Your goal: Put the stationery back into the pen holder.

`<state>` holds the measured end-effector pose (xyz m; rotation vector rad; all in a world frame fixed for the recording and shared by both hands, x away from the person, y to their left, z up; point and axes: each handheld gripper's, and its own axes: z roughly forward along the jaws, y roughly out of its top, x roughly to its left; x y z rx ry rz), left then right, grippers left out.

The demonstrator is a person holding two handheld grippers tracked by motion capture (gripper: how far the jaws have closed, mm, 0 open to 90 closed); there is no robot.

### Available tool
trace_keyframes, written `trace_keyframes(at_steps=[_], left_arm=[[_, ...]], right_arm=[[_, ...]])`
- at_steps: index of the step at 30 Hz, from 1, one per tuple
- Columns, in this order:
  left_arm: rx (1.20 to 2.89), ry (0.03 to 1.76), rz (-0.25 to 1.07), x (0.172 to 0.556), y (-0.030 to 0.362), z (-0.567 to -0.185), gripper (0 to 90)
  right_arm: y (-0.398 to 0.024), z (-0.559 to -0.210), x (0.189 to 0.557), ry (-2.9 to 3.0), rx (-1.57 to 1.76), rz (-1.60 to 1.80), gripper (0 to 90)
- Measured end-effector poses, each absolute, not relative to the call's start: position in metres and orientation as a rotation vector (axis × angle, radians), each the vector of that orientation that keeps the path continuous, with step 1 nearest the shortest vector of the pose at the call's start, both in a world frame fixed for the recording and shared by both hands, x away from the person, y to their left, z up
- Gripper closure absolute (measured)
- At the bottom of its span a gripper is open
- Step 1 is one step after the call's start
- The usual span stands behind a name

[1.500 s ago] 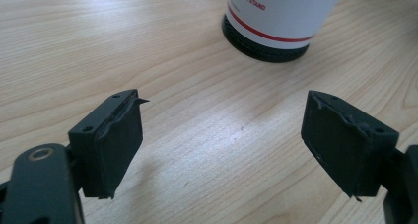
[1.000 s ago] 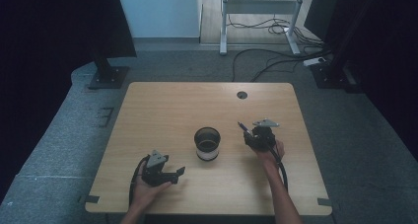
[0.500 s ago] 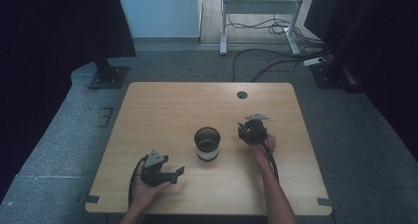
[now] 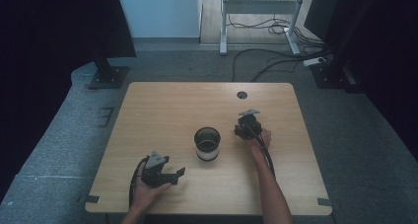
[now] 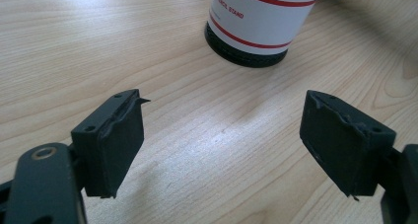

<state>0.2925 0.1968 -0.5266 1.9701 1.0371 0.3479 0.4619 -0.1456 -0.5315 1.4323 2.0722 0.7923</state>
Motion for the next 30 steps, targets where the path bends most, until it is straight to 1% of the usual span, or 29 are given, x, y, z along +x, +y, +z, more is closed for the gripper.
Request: trace_keyframes(at_steps=[7,10,14,15,16,17,18,19,27,30], left_arm=[[1.980,1.030,0.348,0.292,0.194,-0.527,17.3],[1.980,1.026,0.350,0.291,0.195,-0.526,17.3],[1.981,1.027,0.349,0.291,0.195,-0.526,17.3],[1.982,1.026,0.349,0.291,0.194,-0.526,17.3],[1.980,1.027,0.346,0.291,0.193,-0.527,17.4],[1.984,1.024,0.345,0.291,0.193,-0.527,17.4],[1.984,1.024,0.345,0.291,0.193,-0.527,17.3],[1.987,1.020,0.344,0.290,0.192,-0.527,17.4],[2.002,1.008,0.341,0.290,0.190,-0.528,17.4],[2.006,1.009,0.342,0.290,0.190,-0.528,17.3]], right_arm=[[-0.153,-0.539,0.465,2.069,1.480,0.769,48.3],[-0.156,-0.541,0.465,2.058,1.508,0.803,50.7],[-0.159,-0.542,0.466,2.052,1.537,0.844,59.8],[-0.160,-0.542,0.466,2.048,1.541,0.845,63.3],[-0.163,-0.542,0.467,2.042,1.548,0.847,70.2],[-0.164,-0.541,0.467,2.048,1.550,0.846,73.1],[-0.164,-0.541,0.467,2.048,1.550,0.846,73.1],[-0.166,-0.541,0.467,2.054,1.549,0.839,77.9],[-0.176,-0.538,0.463,2.099,1.544,0.868,78.8],[-0.182,-0.530,0.453,2.055,1.513,0.966,78.8]])
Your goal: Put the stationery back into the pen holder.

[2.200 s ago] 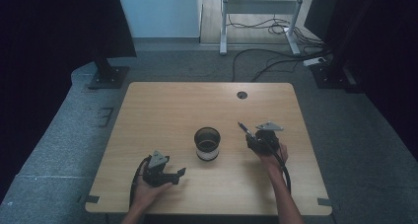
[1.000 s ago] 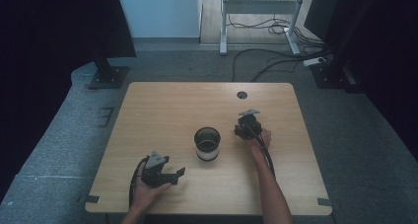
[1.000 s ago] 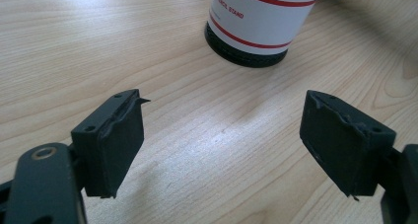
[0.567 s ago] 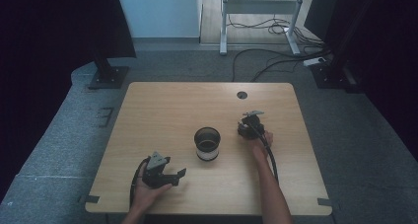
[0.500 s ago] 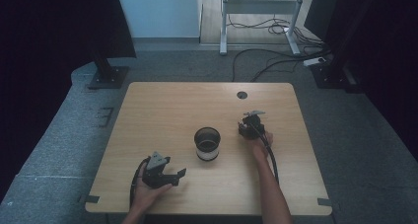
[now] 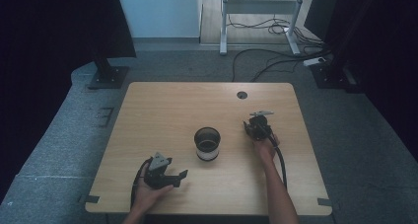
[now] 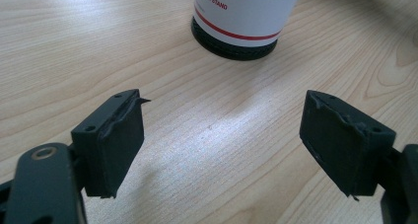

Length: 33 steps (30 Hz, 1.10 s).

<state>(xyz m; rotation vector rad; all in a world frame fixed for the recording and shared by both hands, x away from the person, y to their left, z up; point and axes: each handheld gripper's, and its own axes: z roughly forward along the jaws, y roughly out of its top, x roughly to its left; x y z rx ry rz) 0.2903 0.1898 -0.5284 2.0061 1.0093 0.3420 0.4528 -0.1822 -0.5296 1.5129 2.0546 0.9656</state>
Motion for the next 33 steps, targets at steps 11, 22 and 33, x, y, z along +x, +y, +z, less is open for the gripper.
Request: trace_keyframes(at_steps=[11,22,33], left_arm=[[1.991,1.036,0.357,0.292,0.195,-0.527,17.3],[2.011,1.028,0.354,0.291,0.191,-0.530,17.3],[2.016,1.032,0.355,0.290,0.191,-0.531,17.5]], right_arm=[[-0.205,-0.486,0.403,1.865,1.416,1.249,78.7],[-0.202,-0.456,0.374,1.790,1.297,1.377,78.8],[-0.189,-0.434,0.365,1.774,1.232,1.437,78.7]])
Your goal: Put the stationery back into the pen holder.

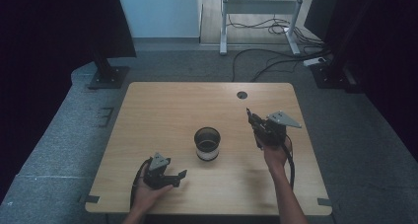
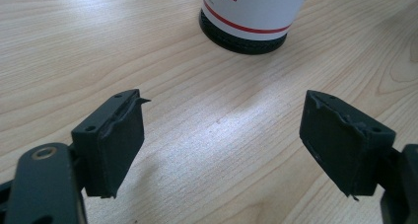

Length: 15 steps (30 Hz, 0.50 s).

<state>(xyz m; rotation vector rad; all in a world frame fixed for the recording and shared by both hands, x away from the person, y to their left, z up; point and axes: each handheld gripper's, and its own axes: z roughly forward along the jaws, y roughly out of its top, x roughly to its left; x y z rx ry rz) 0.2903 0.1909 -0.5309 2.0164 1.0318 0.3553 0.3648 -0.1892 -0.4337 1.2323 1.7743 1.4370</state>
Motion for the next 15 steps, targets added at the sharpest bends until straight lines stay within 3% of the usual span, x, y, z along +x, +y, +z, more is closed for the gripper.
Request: trace_keyframes(at_steps=[15], left_arm=[[2.026,1.030,0.350,0.290,0.191,-0.532,17.6]], right_arm=[[-0.159,-0.416,0.367,1.791,1.161,1.475,78.7]])
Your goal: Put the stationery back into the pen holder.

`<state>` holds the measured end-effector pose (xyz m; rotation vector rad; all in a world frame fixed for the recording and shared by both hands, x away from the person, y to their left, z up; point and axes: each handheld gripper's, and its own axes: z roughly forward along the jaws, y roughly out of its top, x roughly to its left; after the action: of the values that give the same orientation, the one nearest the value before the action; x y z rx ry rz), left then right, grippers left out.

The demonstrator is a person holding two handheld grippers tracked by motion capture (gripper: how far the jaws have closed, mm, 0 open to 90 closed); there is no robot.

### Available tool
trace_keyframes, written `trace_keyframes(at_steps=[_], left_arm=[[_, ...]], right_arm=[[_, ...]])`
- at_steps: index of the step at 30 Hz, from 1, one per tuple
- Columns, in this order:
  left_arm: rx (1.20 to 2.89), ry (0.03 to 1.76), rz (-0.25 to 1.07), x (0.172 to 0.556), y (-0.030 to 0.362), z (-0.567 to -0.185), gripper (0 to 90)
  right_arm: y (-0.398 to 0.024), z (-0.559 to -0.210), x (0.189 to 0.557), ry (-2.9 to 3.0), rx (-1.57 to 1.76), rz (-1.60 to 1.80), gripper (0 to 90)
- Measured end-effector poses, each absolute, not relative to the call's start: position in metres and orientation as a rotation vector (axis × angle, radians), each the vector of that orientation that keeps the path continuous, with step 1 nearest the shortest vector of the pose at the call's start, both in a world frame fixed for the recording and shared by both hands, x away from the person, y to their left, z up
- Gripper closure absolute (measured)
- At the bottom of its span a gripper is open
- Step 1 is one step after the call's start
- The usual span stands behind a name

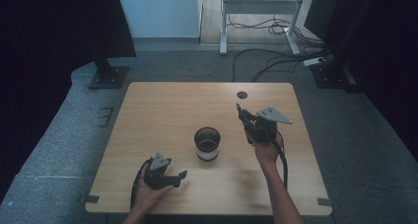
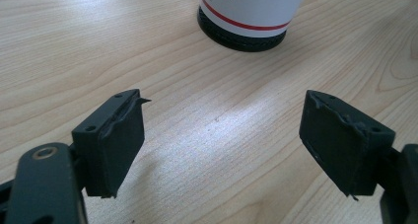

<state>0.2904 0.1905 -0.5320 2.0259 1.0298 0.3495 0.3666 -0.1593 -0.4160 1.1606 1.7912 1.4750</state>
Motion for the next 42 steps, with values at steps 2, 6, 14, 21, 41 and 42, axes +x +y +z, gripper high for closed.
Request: trace_keyframes(at_steps=[2,6,14,21,41,42], left_arm=[[2.024,1.030,0.347,0.290,0.190,-0.532,17.6],[2.026,1.029,0.345,0.291,0.190,-0.532,17.6],[2.028,1.029,0.342,0.291,0.190,-0.533,17.6],[2.033,1.027,0.339,0.290,0.189,-0.534,17.7],[2.033,1.022,0.328,0.291,0.190,-0.533,17.7],[2.035,1.020,0.330,0.291,0.190,-0.533,17.7]], right_arm=[[-0.154,-0.415,0.367,1.797,1.145,1.474,78.7],[-0.145,-0.413,0.370,1.798,1.132,1.479,78.7],[-0.129,-0.409,0.374,1.811,1.109,1.494,78.6],[-0.113,-0.408,0.379,1.818,1.090,1.507,78.7],[-0.067,-0.406,0.392,1.861,1.037,1.516,78.6],[-0.067,-0.406,0.392,1.861,1.037,1.516,78.6]])
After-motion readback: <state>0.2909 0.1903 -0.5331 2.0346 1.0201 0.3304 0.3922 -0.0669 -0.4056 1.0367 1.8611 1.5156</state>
